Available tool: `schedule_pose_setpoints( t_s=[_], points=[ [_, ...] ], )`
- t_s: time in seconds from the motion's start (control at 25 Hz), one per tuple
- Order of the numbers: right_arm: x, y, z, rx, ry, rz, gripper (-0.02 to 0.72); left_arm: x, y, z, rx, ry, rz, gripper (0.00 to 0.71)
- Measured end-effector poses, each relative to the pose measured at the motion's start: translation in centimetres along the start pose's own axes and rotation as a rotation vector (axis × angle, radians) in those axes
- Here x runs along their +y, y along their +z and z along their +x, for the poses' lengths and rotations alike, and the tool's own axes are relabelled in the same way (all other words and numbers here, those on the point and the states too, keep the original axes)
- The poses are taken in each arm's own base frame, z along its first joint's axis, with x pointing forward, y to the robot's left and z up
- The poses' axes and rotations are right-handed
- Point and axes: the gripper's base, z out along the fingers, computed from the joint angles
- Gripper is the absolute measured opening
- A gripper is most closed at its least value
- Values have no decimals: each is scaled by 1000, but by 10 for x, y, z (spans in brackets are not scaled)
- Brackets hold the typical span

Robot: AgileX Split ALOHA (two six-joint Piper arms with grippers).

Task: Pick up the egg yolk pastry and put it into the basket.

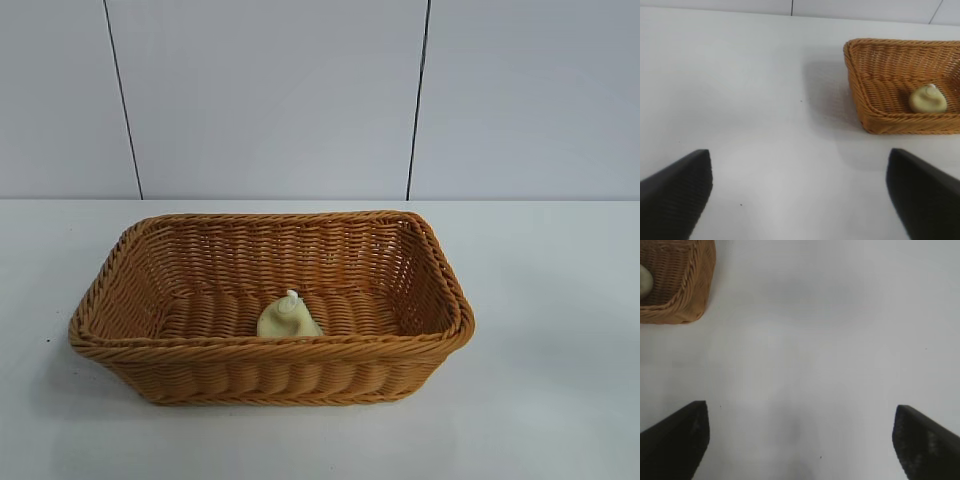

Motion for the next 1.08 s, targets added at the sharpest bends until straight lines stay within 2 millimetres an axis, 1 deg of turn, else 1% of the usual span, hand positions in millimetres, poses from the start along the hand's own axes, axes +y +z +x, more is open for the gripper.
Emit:
schedule_pose_setpoints(
  t_s=[0.32,0.6,1.08],
  points=[
    [-1,-20,12,-151,0,-6,694,0,0,0,0,0,0,696],
    [-1,-40,29,-318,0,-13,694,0,0,0,0,0,0,696],
    [-1,-41,30,-327,0,-14,694,0,0,0,-1,0,-1,696]
  ],
)
